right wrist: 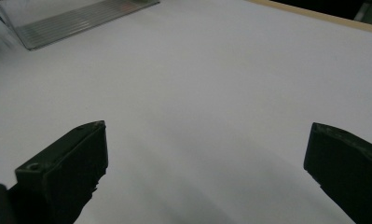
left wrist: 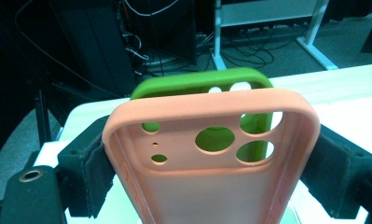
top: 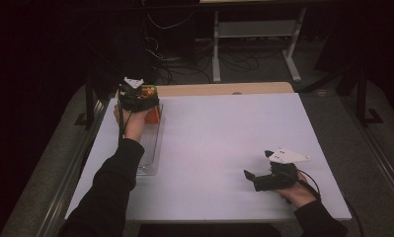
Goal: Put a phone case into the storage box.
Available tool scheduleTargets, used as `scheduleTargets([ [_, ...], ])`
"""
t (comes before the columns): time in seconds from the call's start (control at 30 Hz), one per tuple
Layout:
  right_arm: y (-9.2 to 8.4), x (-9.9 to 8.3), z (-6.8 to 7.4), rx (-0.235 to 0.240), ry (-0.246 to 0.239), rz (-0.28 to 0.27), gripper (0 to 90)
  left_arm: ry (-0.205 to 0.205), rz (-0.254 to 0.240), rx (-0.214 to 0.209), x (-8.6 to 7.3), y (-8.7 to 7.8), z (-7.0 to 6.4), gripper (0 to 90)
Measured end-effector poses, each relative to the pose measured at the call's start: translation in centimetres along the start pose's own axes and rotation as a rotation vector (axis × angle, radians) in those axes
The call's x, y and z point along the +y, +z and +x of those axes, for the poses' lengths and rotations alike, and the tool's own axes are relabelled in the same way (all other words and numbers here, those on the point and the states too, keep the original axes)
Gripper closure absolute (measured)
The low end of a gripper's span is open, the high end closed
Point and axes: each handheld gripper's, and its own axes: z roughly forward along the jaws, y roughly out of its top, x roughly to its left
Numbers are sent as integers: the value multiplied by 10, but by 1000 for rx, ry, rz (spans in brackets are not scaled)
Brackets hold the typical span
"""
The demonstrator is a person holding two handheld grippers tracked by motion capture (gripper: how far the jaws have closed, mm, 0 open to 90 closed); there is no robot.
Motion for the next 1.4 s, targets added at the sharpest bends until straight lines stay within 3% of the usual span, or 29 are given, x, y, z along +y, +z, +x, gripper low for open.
scheduleTargets([
  [0.37, 0, 0, 0, 1, -3, 0, 0, -26, -9, 15, -6, 8, 1, 135],
  [0.57, 0, 0, 0, 3, -4, 0, 0, -16, -17, 12, -6, 8, 1, 132],
  [0.7, 0, 1, 1, 3, -9, -5, 0, -23, -19, 2, -7, 10, 1, 86],
  [0.93, 0, 1, 1, 4, -10, -5, 0, -23, -8, -31, -8, 10, 2, 15],
  [1.07, 0, 1, 1, 5, -9, -4, 0, -43, -23, -52, -6, 7, 2, 5],
  [1.13, 0, 1, 1, 5, -9, -3, 0, -13, -11, -65, -6, 4, 5, 6],
  [1.33, -1, 0, 1, 5, -4, -2, 0, -13, 6, -138, -7, -4, 5, 5],
  [1.4, -1, 0, 1, 6, -1, -1, 0, 5, 10, -153, -6, -9, 6, 5],
])
